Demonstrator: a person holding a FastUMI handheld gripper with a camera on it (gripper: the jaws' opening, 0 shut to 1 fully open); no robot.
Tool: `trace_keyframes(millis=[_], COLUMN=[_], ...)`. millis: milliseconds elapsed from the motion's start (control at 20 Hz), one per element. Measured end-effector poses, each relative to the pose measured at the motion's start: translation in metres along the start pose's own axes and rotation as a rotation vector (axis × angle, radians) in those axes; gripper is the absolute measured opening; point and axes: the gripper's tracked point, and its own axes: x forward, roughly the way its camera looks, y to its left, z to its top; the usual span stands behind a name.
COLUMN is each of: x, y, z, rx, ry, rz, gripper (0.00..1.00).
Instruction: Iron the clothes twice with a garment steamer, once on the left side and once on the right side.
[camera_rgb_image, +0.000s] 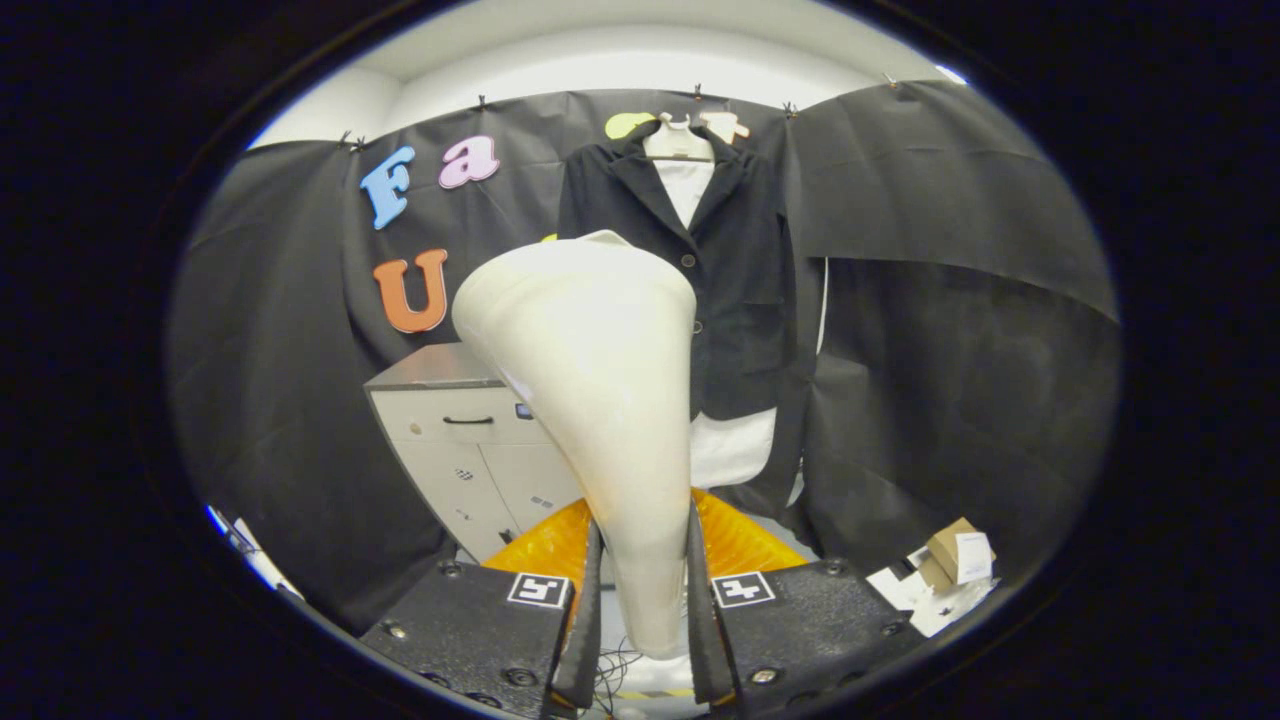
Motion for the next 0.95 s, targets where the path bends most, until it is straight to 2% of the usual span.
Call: trace_keyframes(millis=[200, 950], x=[0.000, -0.012], y=[-0.001, -0.012], z=[0.001, 0.010], rx=[-0.014, 0.004], ry=[-0.011, -0.039], rz=[0.018, -0.021], gripper=[0.39, 0.39])
